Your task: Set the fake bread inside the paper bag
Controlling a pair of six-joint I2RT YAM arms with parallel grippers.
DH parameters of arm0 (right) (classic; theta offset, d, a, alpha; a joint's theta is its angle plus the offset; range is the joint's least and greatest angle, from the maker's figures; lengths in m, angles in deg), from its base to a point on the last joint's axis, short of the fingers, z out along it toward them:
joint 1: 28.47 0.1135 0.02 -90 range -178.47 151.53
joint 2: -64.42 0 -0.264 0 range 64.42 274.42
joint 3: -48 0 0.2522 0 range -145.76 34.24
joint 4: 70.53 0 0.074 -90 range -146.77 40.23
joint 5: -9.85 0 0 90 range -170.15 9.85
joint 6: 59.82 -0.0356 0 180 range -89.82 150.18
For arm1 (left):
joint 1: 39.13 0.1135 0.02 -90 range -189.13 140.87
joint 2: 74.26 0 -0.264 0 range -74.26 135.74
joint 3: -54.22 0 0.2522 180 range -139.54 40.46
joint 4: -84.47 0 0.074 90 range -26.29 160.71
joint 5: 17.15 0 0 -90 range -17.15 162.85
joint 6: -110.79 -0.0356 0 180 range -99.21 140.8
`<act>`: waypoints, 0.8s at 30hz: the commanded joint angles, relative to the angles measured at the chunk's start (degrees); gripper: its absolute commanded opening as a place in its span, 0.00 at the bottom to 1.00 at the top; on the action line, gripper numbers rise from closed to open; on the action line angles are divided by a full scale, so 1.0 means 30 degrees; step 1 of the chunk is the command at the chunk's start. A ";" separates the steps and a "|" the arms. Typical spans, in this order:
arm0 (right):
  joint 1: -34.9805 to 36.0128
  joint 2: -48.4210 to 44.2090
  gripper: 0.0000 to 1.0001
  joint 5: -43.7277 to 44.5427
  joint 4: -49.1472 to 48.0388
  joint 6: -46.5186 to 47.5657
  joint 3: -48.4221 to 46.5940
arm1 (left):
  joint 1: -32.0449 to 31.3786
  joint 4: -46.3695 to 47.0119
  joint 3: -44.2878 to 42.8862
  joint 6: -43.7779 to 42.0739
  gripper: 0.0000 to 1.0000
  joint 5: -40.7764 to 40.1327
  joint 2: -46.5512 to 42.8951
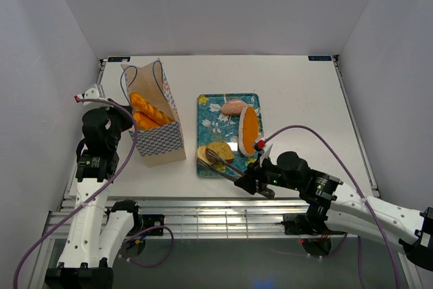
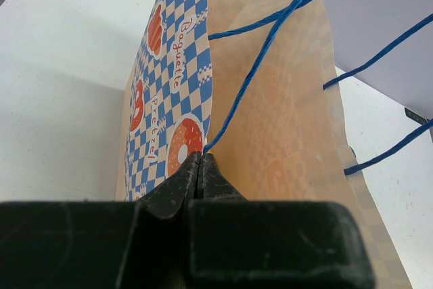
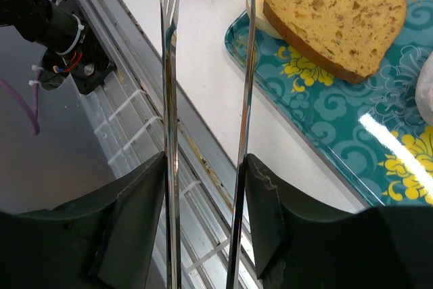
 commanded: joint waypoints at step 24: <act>0.2290 0.5601 0.64 0.7147 -0.1079 0.1149 -0.2454 | -0.0050 -0.0208 0.0038 -0.0220 0.09 -0.0194 0.0042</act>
